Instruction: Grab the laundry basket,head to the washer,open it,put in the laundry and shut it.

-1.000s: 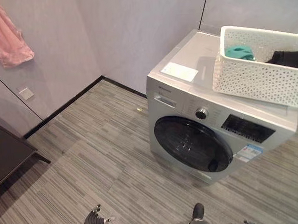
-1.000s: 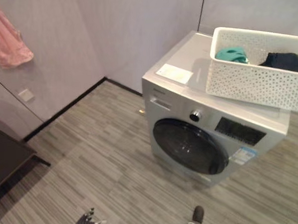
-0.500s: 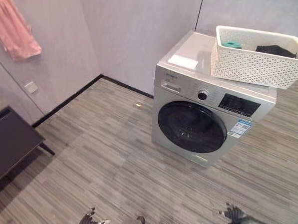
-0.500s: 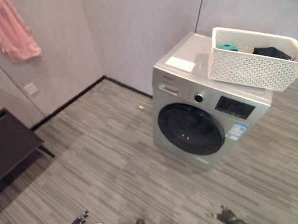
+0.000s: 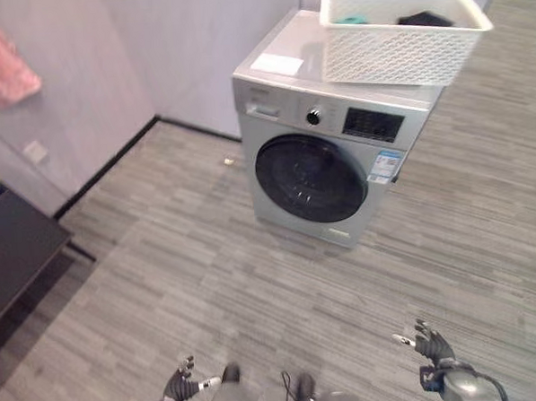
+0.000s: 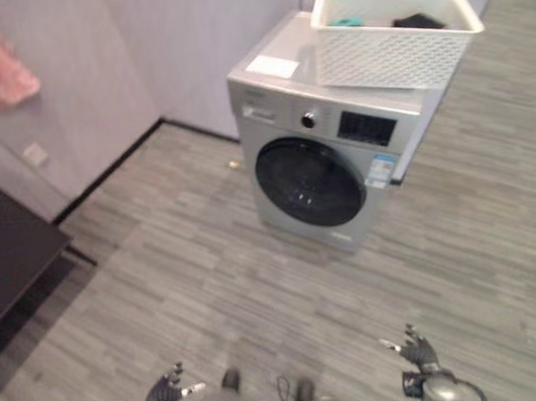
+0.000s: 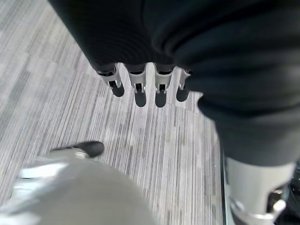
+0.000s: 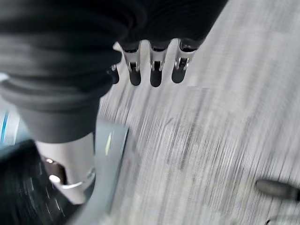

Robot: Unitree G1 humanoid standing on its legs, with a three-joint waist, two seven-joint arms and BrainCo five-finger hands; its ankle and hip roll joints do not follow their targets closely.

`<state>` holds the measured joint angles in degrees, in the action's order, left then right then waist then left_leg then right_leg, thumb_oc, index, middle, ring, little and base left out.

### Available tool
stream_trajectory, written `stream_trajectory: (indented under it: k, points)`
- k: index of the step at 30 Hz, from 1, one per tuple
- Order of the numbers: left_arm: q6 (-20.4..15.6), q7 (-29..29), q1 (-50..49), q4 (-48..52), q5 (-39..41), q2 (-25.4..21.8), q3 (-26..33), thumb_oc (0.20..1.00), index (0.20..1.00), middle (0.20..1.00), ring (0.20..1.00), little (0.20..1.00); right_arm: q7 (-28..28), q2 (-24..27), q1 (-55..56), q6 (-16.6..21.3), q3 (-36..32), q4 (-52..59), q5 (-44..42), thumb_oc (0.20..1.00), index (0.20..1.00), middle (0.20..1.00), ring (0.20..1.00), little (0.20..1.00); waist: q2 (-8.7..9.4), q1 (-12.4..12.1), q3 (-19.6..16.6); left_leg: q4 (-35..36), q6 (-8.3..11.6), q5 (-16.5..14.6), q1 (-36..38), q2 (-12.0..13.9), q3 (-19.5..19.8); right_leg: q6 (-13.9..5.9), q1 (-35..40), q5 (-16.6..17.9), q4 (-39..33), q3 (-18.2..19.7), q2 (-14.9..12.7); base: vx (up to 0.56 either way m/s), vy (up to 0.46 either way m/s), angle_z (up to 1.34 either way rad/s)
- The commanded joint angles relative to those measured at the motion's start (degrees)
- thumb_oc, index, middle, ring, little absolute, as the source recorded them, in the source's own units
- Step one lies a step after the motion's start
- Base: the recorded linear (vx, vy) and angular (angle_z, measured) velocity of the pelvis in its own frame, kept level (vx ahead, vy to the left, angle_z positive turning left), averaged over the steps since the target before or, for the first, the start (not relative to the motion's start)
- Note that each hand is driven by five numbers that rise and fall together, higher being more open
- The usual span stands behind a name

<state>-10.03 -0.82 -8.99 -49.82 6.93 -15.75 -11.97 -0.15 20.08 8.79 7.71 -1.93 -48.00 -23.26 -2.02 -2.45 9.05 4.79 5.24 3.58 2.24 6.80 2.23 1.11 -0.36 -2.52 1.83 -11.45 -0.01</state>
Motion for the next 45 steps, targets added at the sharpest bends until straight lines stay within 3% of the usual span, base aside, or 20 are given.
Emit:
stream_trajectory:
  k: [1, 19, 20, 32, 39, 41, 43, 45]
  points:
    - [-2.27, 0.81, -1.66, 0.79, 2.27, -3.27, 1.46, 1.000, 1.000, 1.000, 1.000, 1.000, 2.59, -0.55, 1.25, 2.64, 1.37, -0.85, -4.81, 1.000, 1.000, 1.000, 1.000, 1.000, 3.18, -1.53, -2.91, -3.43, -2.98, -1.32, -5.12, -3.31, -1.55, -4.80, 8.15, -4.58, -2.06, 0.71, -5.16, 0.05, 0.062, -0.06]
    - [-2.92, 1.90, -4.35, -2.60, 2.36, -2.72, 2.60, 1.000, 1.000, 1.000, 1.000, 1.000, 4.96, -0.68, 3.81, 2.74, 2.72, -1.77, -5.44, 1.000, 1.000, 1.000, 1.000, 1.000, 2.44, -1.59, -3.66, -1.50, -3.72, -1.75, -2.41, -4.52, -2.87, -6.40, 9.52, -4.15, -2.73, 0.21, -6.40, 0.02, 0.008, -0.02]
    - [-2.87, -1.05, 0.67, -0.23, 18.36, 1.20, 4.04, 1.000, 1.000, 1.000, 1.000, 1.000, 3.44, -3.84, -3.17, 1.78, 7.05, -9.69, -12.72, 1.000, 1.000, 1.000, 1.000, 1.000, 1.33, 1.02, -0.74, 0.21, -3.51, -4.56, -4.49, -4.62, -9.48, -7.74, -0.40, 4.99, -6.83, -0.66, -8.56, 0.00, 0.000, 0.00]
    - [-2.87, -1.28, -0.41, -2.51, 18.52, 2.07, 4.08, 1.000, 1.000, 1.000, 1.000, 1.000, 2.26, -4.16, -2.42, 2.03, 5.53, -10.32, -12.39, 1.000, 1.000, 1.000, 1.000, 1.000, 1.34, 1.14, -1.56, 0.21, -3.32, -4.69, -2.36, -4.33, -9.56, -8.12, 1.60, 4.60, -6.83, -1.32, -8.82, 0.02, -0.014, -0.09]
    - [-2.38, -1.90, -1.20, -0.28, 18.18, 0.77, 4.68, 1.000, 1.000, 1.000, 1.000, 1.000, -1.82, -3.35, -3.55, 2.28, 2.14, -6.39, -11.93, 1.000, 1.000, 1.000, 1.000, 1.000, 1.96, 0.43, -1.21, -1.63, -4.75, -7.48, -0.46, -5.01, -11.38, -9.56, 1.80, 6.08, -6.77, 0.29, -10.33, 0.06, 0.080, -0.11]
    - [-2.14, -1.96, -0.95, 0.21, 17.76, 0.44, 4.38, 1.000, 1.000, 1.000, 1.000, 1.000, -2.36, -2.81, -4.34, 1.73, 2.31, -7.05, -11.26, 1.000, 1.000, 1.000, 1.000, 1.000, 2.07, 0.21, -1.13, -2.41, -5.22, -8.12, -0.71, -5.19, -11.06, -9.61, 0.97, 5.82, -4.82, 0.96, -10.57, 0.02, 0.075, -0.20]
    - [-0.78, -0.75, 0.97, 3.80, 15.45, -2.72, 3.19, 1.000, 1.000, 1.000, 1.000, 1.000, -2.77, -0.60, -5.28, 0.74, 1.75, -1.81, -9.98, 1.000, 1.000, 1.000, 1.000, 1.000, 1.58, 1.52, 1.53, -5.52, -7.28, -9.70, -1.12, -5.33, -8.70, -9.71, -6.17, 2.69, 12.25, 5.46, -8.64, 0.02, 0.120, -0.19]
    - [-0.76, -0.75, 1.15, 3.81, 15.00, -3.05, 3.39, 1.000, 1.000, 1.000, 1.000, 1.000, -3.04, -0.38, -5.48, 0.82, 1.69, -0.67, -9.56, 1.000, 1.000, 1.000, 1.000, 1.000, 1.41, 1.67, 1.76, -5.59, -7.32, -9.98, -1.06, -5.21, -8.70, -9.79, -7.79, 2.63, 14.17, 5.51, -8.54, 0.07, 0.023, -0.11]
